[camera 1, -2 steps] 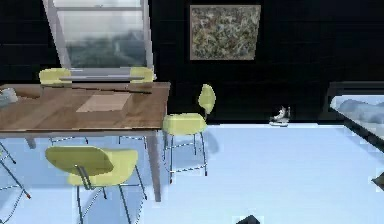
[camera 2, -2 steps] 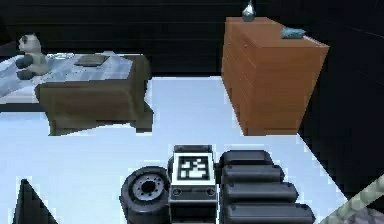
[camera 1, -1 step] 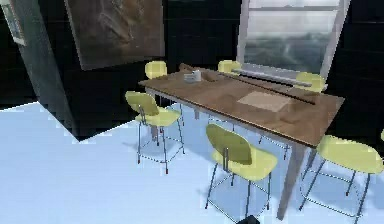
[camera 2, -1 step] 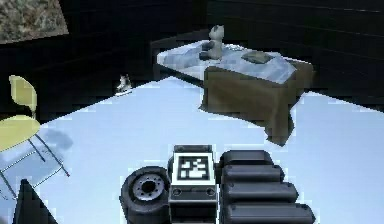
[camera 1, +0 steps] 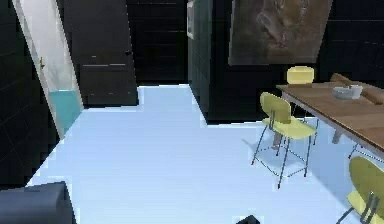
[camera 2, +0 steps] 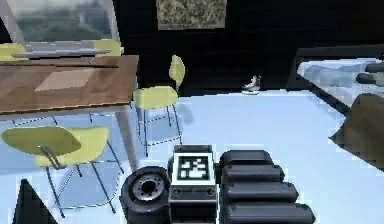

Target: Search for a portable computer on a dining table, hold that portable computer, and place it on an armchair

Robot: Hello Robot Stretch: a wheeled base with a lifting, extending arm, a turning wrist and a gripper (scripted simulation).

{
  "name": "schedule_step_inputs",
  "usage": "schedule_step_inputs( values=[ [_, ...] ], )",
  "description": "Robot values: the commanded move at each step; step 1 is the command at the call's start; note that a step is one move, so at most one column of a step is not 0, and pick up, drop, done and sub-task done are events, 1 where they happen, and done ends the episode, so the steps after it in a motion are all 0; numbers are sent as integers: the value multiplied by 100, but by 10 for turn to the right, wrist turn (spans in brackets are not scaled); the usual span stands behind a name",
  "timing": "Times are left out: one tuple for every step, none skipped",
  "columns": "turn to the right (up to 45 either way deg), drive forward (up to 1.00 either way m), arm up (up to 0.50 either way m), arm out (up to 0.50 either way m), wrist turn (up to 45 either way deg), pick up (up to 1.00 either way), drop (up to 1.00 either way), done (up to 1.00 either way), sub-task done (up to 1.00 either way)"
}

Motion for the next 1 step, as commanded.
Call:
schedule_step_inputs(
  values=[
    [0, 100, 0, 0, 0, 0, 0, 0, 0]
  ],
)
